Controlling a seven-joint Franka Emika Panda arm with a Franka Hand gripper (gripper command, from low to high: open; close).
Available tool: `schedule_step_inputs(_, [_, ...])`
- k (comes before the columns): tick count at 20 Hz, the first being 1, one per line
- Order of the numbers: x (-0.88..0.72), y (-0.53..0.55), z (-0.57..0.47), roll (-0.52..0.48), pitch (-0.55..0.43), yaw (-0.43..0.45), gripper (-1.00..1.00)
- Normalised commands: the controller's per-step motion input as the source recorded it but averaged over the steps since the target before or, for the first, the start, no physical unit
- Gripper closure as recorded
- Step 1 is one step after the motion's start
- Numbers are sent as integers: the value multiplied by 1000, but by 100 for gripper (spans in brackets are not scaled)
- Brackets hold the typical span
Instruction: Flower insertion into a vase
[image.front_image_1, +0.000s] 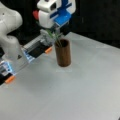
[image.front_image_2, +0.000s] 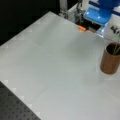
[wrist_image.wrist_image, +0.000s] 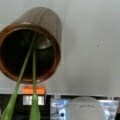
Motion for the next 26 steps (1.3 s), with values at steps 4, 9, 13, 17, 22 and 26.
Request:
schedule_step_inputs(4, [-124, -365, -143, 47, -200, 139, -100])
schedule_step_inputs(9, [-114, -318, -116, 22, -180, 111, -100])
schedule_step_inputs(13, [-84, -260, -183, -30, -187, 29, -100])
schedule_step_inputs(17, [-78, -175, -184, -85, -167, 28, -100])
schedule_step_inputs(22, [-85, -35, -72, -103, -127, 45, -100])
schedule_step_inputs(26, [-69, 16, -96, -124, -125, 68, -100])
